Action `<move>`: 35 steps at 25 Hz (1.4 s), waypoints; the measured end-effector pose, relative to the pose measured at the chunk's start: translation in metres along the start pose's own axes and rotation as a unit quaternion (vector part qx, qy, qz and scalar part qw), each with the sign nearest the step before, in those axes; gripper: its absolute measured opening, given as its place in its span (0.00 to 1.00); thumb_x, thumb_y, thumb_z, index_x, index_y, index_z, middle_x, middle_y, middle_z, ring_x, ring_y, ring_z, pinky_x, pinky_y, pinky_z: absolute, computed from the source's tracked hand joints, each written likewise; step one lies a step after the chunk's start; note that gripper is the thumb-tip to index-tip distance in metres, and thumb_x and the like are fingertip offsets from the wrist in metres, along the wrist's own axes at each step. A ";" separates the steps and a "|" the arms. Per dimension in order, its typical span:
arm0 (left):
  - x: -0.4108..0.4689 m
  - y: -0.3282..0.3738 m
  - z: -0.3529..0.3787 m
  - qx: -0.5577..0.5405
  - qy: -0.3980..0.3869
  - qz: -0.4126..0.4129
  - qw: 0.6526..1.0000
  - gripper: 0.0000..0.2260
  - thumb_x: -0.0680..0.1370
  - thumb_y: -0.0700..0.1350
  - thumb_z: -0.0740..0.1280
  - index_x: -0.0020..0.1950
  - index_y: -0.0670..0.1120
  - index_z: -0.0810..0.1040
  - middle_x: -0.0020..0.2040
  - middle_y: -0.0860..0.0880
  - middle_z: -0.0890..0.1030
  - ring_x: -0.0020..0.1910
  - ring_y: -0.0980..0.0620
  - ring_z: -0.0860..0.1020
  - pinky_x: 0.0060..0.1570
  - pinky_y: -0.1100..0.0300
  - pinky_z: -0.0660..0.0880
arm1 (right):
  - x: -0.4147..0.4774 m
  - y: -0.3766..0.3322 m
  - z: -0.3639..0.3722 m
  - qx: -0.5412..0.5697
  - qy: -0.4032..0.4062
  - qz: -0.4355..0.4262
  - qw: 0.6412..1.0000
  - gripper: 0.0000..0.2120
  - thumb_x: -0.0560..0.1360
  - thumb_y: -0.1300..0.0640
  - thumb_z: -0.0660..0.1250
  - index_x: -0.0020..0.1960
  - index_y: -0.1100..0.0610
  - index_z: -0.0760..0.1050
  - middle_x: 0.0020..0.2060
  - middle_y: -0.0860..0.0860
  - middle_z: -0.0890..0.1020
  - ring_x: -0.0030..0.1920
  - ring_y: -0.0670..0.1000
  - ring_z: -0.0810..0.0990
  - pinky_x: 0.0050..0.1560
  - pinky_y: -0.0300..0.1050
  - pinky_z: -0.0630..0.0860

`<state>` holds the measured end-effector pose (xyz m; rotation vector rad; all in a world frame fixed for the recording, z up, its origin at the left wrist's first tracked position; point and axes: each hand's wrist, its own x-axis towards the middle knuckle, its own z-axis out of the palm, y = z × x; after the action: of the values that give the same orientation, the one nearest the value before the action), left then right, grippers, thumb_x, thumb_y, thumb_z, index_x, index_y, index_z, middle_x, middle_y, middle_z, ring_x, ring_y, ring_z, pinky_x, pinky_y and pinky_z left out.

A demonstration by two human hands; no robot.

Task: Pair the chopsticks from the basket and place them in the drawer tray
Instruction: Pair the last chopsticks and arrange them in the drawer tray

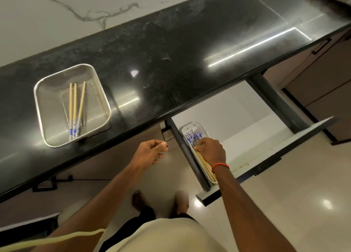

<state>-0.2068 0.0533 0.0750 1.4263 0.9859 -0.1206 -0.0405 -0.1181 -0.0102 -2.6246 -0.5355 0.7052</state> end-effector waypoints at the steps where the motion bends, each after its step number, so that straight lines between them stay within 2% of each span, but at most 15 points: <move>1: -0.003 0.002 -0.004 -0.007 0.005 0.006 1.000 0.10 0.82 0.48 0.67 0.58 0.43 0.81 0.55 0.45 0.86 0.52 0.45 0.83 0.51 0.51 0.76 | -0.002 -0.013 -0.008 0.016 0.019 -0.012 1.000 0.13 0.72 0.42 0.71 0.51 0.49 0.81 0.48 0.54 0.85 0.49 0.59 0.82 0.50 0.52 0.80; 5: -0.013 0.012 -0.025 -0.023 0.027 0.038 0.999 0.10 0.82 0.49 0.67 0.58 0.44 0.81 0.54 0.44 0.87 0.51 0.47 0.84 0.48 0.54 0.76 | -0.010 -0.069 -0.035 0.089 0.078 -0.101 0.988 0.11 0.73 0.43 0.71 0.47 0.51 0.82 0.40 0.50 0.85 0.43 0.53 0.83 0.45 0.48 0.81; 8: -0.020 0.019 -0.046 -0.050 0.052 0.056 0.996 0.09 0.81 0.49 0.68 0.56 0.46 0.82 0.53 0.45 0.87 0.50 0.47 0.84 0.49 0.54 0.76 | -0.016 -0.113 -0.049 0.113 0.089 -0.170 0.975 0.10 0.74 0.45 0.71 0.47 0.51 0.82 0.40 0.48 0.85 0.42 0.50 0.83 0.45 0.47 0.82; 13: -0.033 0.029 -0.087 -0.093 0.095 0.084 0.987 0.09 0.80 0.51 0.69 0.56 0.48 0.83 0.51 0.49 0.88 0.50 0.50 0.85 0.49 0.57 0.79 | -0.022 -0.182 -0.053 0.162 0.057 -0.238 0.956 0.09 0.74 0.47 0.73 0.47 0.52 0.83 0.38 0.46 0.85 0.41 0.46 0.83 0.46 0.49 0.82; 16: -0.042 0.033 -0.120 -0.139 0.120 0.099 0.978 0.08 0.81 0.50 0.68 0.56 0.48 0.82 0.51 0.50 0.88 0.47 0.51 0.87 0.42 0.61 0.81 | -0.027 -0.230 -0.048 0.187 0.042 -0.279 0.941 0.08 0.73 0.48 0.74 0.46 0.52 0.83 0.36 0.44 0.84 0.39 0.43 0.83 0.46 0.48 0.82; 22: -0.051 0.037 -0.191 -0.195 0.177 0.132 0.956 0.12 0.80 0.51 0.68 0.58 0.47 0.82 0.50 0.49 0.88 0.45 0.47 0.87 0.38 0.58 0.82 | -0.036 -0.326 -0.026 0.188 -0.006 -0.345 0.920 0.07 0.73 0.48 0.74 0.47 0.51 0.83 0.34 0.43 0.83 0.37 0.42 0.82 0.44 0.42 0.83; 25: -0.050 0.033 -0.222 -0.228 0.193 0.132 0.945 0.11 0.80 0.50 0.68 0.57 0.46 0.83 0.48 0.46 0.87 0.43 0.46 0.86 0.40 0.56 0.82 | -0.033 -0.363 -0.006 0.154 -0.033 -0.339 0.928 0.08 0.72 0.45 0.74 0.46 0.49 0.83 0.36 0.44 0.84 0.39 0.43 0.83 0.45 0.44 0.83; 28: -0.048 0.028 -0.249 -0.261 0.199 0.122 0.937 0.09 0.81 0.48 0.68 0.55 0.45 0.84 0.46 0.45 0.87 0.40 0.47 0.85 0.38 0.54 0.83 | -0.022 -0.388 0.022 0.093 -0.062 -0.297 0.948 0.10 0.71 0.44 0.74 0.47 0.49 0.81 0.42 0.46 0.85 0.45 0.47 0.83 0.50 0.48 0.81; 32: -0.045 0.021 -0.282 -0.282 0.184 0.116 0.934 0.10 0.81 0.47 0.68 0.56 0.43 0.83 0.48 0.42 0.87 0.38 0.48 0.84 0.36 0.54 0.83 | -0.007 -0.406 0.064 0.057 -0.079 -0.223 0.970 0.15 0.72 0.45 0.73 0.56 0.50 0.77 0.53 0.51 0.83 0.48 0.50 0.80 0.52 0.47 0.78; 35: -0.044 0.015 -0.302 -0.291 0.166 0.111 0.936 0.10 0.81 0.46 0.68 0.56 0.42 0.83 0.48 0.42 0.86 0.38 0.48 0.84 0.36 0.54 0.83 | -0.002 -0.414 0.086 0.091 -0.098 -0.163 0.978 0.20 0.73 0.49 0.74 0.62 0.51 0.73 0.51 0.51 0.83 0.47 0.52 0.83 0.52 0.52 0.82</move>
<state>-0.3741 0.2941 0.1622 1.0065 1.0136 0.5571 -0.1968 0.2585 0.1033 -2.2384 -0.8876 0.8628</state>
